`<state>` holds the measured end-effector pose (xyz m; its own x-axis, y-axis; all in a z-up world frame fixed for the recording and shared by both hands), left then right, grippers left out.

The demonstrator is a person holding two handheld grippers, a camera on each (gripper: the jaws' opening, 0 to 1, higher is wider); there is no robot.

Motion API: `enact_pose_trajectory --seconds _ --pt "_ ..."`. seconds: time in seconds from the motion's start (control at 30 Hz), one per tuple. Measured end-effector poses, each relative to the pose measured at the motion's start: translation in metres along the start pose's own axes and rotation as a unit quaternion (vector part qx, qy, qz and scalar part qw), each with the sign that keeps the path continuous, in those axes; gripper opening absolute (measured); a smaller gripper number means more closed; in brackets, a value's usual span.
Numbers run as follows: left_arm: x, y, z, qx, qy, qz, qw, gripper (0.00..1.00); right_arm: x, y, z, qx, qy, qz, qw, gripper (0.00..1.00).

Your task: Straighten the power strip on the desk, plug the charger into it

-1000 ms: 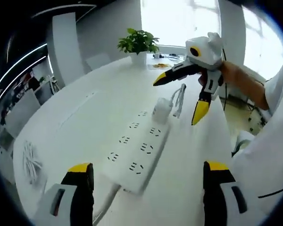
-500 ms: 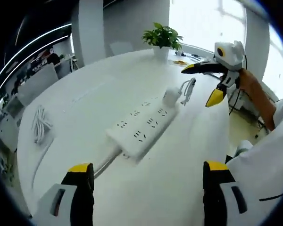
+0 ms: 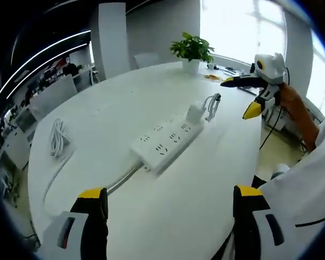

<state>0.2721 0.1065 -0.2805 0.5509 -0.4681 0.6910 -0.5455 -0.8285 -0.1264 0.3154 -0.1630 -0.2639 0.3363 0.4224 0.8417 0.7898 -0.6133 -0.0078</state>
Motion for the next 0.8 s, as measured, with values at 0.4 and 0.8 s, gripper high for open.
enact_pose_trajectory --seconds 0.4,0.8 --pt "-0.017 -0.001 -0.029 0.024 0.017 -0.021 0.9993 0.96 0.000 -0.014 -0.025 -0.012 0.047 0.042 0.9979 0.96" --pt "-0.031 0.005 -0.046 0.039 0.024 -0.042 0.9981 0.94 -0.020 -0.019 -0.044 -0.040 0.027 0.047 0.9977 0.92"
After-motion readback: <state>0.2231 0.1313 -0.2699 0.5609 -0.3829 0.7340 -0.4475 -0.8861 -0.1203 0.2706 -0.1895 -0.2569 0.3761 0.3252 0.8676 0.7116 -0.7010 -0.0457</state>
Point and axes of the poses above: the point that each gripper's makers call its tool centre point, and the gripper's own axes: z roughly forward along the fingers, y roughly to its right, x roughly out of its top, the point moved 1 cm from there along -z, roughly backward along the fingers, and after that the axes turned 13 degrees about x, right-handed, at the moved point
